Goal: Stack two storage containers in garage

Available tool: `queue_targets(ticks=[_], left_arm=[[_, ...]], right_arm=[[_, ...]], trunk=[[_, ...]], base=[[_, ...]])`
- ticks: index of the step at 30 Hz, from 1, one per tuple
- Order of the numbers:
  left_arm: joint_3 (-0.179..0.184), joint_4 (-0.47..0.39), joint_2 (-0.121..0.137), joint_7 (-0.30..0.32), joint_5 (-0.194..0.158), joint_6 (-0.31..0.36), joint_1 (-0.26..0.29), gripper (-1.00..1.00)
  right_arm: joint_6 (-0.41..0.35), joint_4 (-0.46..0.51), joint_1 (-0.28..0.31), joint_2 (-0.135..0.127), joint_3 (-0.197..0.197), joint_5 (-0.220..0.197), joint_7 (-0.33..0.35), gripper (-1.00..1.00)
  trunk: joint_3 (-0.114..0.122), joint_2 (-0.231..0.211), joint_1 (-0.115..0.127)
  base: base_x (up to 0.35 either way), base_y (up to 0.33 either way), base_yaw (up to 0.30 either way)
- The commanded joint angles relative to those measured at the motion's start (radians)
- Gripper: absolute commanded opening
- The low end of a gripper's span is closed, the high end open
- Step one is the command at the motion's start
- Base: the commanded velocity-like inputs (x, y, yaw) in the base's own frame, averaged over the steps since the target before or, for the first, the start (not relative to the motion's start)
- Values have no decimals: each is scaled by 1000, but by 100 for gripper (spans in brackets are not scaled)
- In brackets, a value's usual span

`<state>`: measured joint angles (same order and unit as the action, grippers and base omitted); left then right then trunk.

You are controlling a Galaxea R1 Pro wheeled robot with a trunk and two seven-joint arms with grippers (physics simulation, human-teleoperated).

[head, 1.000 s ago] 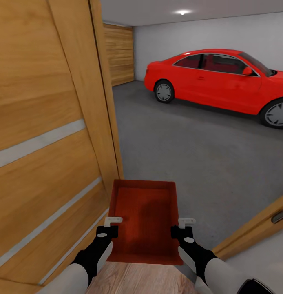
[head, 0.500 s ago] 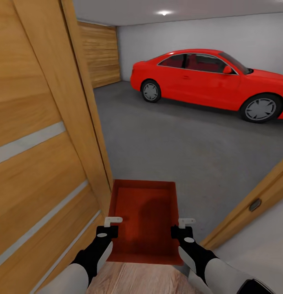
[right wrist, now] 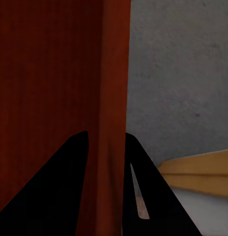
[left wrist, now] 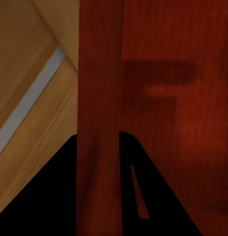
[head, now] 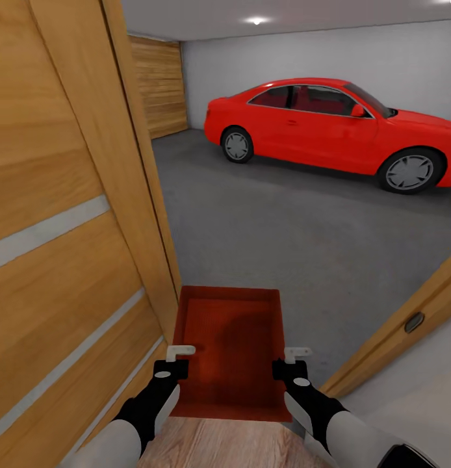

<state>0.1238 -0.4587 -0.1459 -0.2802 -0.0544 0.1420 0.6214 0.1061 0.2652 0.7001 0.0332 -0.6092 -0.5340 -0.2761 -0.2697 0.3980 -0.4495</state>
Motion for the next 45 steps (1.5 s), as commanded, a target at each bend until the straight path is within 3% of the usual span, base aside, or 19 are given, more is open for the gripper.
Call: queue_targets(ticks=[1,16,45], left_arm=[[20,2,2,-10,-31,67,0,-100],[20,2,2,-10,-30,64,0,-100],[20,2,-3,-11,-30,64,0,-100]], right_arm=[[7,2,2,-5,17,11,-25,-100],[7,2,2,-4,17,11,-25,-100],[7,2,2,-5,17,11,-25,-100]], trunk=[[-2,2,-1],[-2,2,-1],[-2,2,-1]], base=[[0,31,0],[0,1,-204],[-60,89,-20]])
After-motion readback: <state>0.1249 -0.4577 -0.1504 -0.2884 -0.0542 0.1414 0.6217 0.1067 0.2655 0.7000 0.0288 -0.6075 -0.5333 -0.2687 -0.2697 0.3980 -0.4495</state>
